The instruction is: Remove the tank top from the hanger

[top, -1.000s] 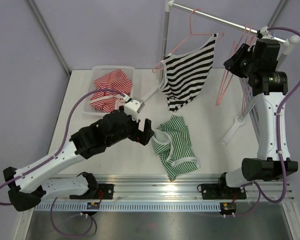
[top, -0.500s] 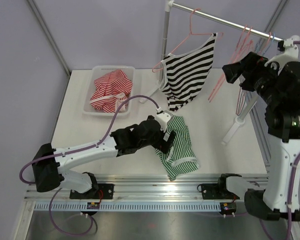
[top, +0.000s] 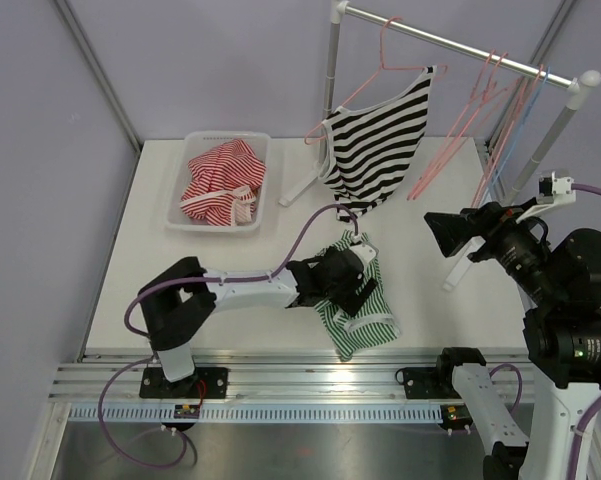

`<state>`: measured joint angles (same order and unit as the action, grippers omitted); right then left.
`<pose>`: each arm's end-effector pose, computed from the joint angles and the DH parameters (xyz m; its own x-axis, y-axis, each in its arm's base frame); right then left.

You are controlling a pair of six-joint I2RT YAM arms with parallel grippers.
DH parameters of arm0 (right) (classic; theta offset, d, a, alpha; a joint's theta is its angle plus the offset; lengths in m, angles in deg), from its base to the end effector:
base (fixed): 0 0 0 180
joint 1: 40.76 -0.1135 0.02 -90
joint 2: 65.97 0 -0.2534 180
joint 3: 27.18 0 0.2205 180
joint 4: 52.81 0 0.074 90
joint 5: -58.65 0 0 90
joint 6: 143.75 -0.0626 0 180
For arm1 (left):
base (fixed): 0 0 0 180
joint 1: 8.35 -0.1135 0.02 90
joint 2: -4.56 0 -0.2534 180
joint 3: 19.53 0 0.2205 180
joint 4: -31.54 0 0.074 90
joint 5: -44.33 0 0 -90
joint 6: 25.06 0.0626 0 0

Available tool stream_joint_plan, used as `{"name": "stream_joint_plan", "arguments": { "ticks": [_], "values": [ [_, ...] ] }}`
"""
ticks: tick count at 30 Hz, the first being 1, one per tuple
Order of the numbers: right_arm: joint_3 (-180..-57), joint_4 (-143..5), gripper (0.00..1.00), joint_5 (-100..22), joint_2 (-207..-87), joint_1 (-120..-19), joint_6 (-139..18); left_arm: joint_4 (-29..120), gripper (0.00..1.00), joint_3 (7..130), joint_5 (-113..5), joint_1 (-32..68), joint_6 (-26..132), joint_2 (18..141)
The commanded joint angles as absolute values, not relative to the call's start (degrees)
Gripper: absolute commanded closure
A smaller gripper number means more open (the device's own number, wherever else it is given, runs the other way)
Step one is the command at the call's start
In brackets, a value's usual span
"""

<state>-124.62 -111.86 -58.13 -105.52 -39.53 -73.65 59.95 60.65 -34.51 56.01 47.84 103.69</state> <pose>0.0723 0.0267 0.4590 -0.1658 0.3075 -0.9370 -0.3986 0.8482 0.3489 0.1669 -0.3197 0.1925 -0.5476 0.4743 -0.6893 0.6976 0.7137 -0.0631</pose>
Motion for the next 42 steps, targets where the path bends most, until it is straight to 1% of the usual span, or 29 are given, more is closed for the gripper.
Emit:
{"name": "stream_joint_plan", "arguments": {
  "ticks": [1,5,7,8,9,10,11,12,17,23,27,31,33,36,39,42],
  "values": [
    [-122.6,-112.5,0.01,-61.1,-104.4,-39.4,-73.0,53.5,0.01,62.7,-35.0,56.3,47.8,109.4],
    [-121.7,-113.4,0.0,-62.3,-103.9,-39.4,-72.7,51.2,0.01,63.2,-36.3,56.5,46.4,115.6],
    [-121.6,-113.3,0.0,-62.0,-103.2,-39.4,-72.8,50.8,0.14,63.5,-37.1,56.7,46.2,117.9],
    [-121.5,-113.4,0.01,-60.9,-103.0,-39.4,-72.8,51.1,0.26,63.6,-37.5,56.9,46.1,119.8],
    [-121.5,-113.5,0.01,-60.2,-102.5,-39.4,-72.6,51.4,0.66,63.6,-37.5,57.1,45.7,120.0],
    [-121.6,-113.8,0.0,-59.6,-102.0,-39.4,-72.3,51.3,0.85,62.8,-37.2,57.5,44.7,120.0],
    [-121.6,-113.8,0.0,-58.6,-101.8,-39.4,-72.1,51.0,0.94,61.9,-37.0,57.7,44.5,119.1],
    [-121.7,-113.9,0.01,-58.3,-101.6,-39.4,-72.0,50.6,1.0,61.3,-36.6,57.9,44.0,118.1],
    [-121.2,-112.8,0.0,-57.5,-100.1,-39.4,-72.6,55.1,1.0,59.9,-32.6,58.3,44.4,110.5],
    [-119.1,-111.2,0.01,-56.5,-98.5,-39.4,-73.3,63.8,1.0,60.0,-20.0,58.2,44.8,96.7],
    [-118.2,-110.8,0.01,-56.2,-98.2,-39.4,-73.3,71.7,1.0,62.4,-11.0,58.0,45.0,90.5],
    [-118.0,-110.4,0.01,-56.3,-98.1,-39.4,-73.3,78.3,1.0,67.8,-6.2,56.4,46.0,86.7],
    [-117.6,-109.9,0.0,-56.6,-97.9,-39.4,-73.4,80.9,1.0,69.5,-4.7,54.6,46.6,84.8],
    [-117.0,-109.0,0.0,-56.8,-97.6,-39.4,-74.1,83.8,1.0,73.2,-5.7,50.0,47.6,82.8],
    [-116.4,-107.7,0.01,-57.9,-97.9,-39.4,-74.6,84.9,1.0,77.9,-8.1,43.4,50.3,81.9],
    [-115.7,-106.6,0.0,-58.9,-97.8,-39.4,-75.2,84.7,1.0,82.4,-11.7,33.3,52.9,83.0]
  ]
}}
